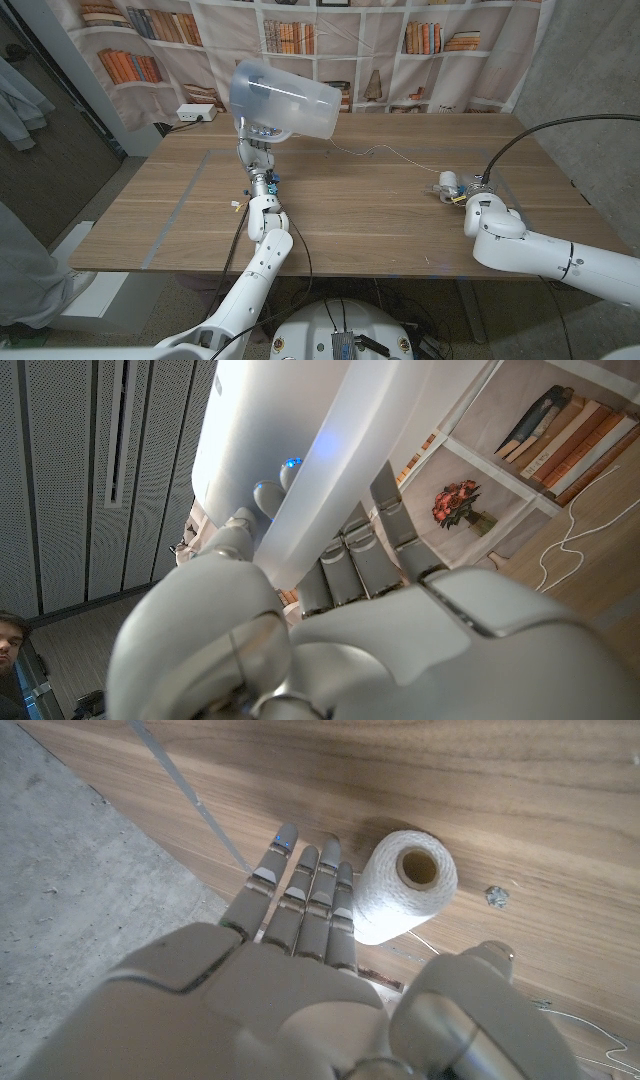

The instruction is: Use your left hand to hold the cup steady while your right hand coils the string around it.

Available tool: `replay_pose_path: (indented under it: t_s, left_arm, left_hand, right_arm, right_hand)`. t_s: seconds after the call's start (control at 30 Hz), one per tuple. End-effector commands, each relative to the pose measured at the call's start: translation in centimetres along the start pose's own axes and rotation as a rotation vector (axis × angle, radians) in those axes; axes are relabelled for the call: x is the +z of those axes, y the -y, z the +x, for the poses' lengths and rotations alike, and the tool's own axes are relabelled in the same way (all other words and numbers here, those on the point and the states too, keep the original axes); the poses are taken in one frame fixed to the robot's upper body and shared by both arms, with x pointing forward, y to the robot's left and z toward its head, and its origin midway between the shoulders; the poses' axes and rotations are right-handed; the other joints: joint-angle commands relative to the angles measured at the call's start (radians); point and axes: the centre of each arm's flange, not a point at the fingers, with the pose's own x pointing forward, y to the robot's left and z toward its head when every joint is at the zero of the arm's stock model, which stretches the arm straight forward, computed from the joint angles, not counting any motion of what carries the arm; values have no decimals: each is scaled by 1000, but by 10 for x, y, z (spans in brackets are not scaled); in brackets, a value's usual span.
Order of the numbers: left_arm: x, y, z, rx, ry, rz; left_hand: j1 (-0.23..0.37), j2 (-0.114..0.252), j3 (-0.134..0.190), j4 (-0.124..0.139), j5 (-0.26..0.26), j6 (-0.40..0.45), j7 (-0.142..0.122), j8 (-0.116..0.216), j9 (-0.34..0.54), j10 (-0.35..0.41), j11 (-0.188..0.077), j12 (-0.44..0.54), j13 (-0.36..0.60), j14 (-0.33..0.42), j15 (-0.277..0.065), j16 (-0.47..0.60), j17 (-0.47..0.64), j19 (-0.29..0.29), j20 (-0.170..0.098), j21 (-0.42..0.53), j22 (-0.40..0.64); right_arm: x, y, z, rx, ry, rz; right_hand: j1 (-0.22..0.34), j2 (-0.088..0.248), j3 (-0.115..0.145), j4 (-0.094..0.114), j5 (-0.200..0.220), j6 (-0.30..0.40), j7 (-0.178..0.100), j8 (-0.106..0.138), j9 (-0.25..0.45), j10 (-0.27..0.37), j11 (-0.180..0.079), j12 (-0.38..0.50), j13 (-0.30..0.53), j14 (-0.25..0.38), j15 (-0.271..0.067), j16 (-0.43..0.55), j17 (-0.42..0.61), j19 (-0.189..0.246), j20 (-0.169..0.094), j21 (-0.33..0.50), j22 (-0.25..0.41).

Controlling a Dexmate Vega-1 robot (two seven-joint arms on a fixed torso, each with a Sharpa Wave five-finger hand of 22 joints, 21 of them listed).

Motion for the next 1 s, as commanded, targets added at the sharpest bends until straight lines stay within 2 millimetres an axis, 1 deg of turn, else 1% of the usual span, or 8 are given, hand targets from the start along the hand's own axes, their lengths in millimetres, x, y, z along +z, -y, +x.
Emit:
replay_pose_path:
  t_s: [0.03,0.2,0.37,0.4,0.5,0.7,0.9,1.0]
  left_arm:
    - [0,0,-2,1,-2,2]
    - [0,0,-3,1,-3,4]
    - [1,0,-3,1,-2,5]
    - [1,0,-4,0,-2,4]
    - [2,1,-4,0,-1,6]
    - [2,1,-5,1,0,4]
    - [2,2,-4,-2,-1,5]
    - [2,2,-4,-5,-4,6]
  left_hand:
    - [-3,5,3,-5,0,28,26,1,8,4,3,52,7,5,3,7,3,-7,0,6,-395]
    - [-3,5,3,-6,0,29,27,3,13,4,3,52,7,4,4,9,6,-8,0,7,-395]
    - [-3,5,4,-7,0,28,25,3,17,4,3,53,8,6,2,9,4,-7,0,8,-396]
    - [-4,5,4,-7,0,29,25,4,18,4,3,53,8,4,3,10,7,-7,0,8,-396]
    - [-4,5,4,-9,0,33,24,0,11,4,3,52,9,7,4,8,-1,-8,1,10,-395]
    - [-6,5,4,-10,0,29,24,4,24,4,4,53,10,5,6,12,4,-9,0,11,-396]
    - [-7,5,5,-11,0,29,25,2,24,4,4,54,12,1,6,12,7,-9,1,11,-397]
    - [-7,4,5,-12,0,31,24,3,26,4,4,54,12,3,5,11,2,-9,1,11,-397]
  right_arm:
    - [3,-5,2,-4,6,-11]
    - [2,-7,2,-12,11,-17]
    - [2,-8,1,-19,4,-29]
    - [2,-9,1,-18,1,-25]
    - [3,-9,1,-12,-1,-33]
    - [4,-11,1,0,4,-54]
    - [4,-9,0,-40,4,-33]
    - [2,-7,-2,-86,-4,0]
  right_hand:
    - [-3,26,1,10,12,14,-29,-7,3,21,-20,-2,6,58,-42,31,17,17,-19,10,6]
    - [14,55,16,8,16,50,-72,0,2,49,-36,4,8,75,-65,41,31,30,-37,17,8]
    - [46,63,29,-9,19,71,-84,4,2,67,-43,7,9,88,-82,46,36,38,-49,22,10]
    - [103,86,58,-36,23,74,-84,0,2,71,-44,5,10,90,-84,48,42,41,-55,25,10]
    - [171,102,91,-69,20,74,-82,-5,2,69,-46,0,10,75,-87,41,46,44,-59,29,11]
    - [266,110,139,-108,10,71,-81,-13,2,68,-46,-6,11,68,-87,35,50,36,-63,30,12]
    - [376,127,211,-113,13,106,-109,-10,4,110,-70,1,11,138,-130,61,61,93,-106,61,15]
    - [410,143,262,-91,14,174,-140,7,6,184,-92,21,11,220,-174,93,79,134,-134,88,20]
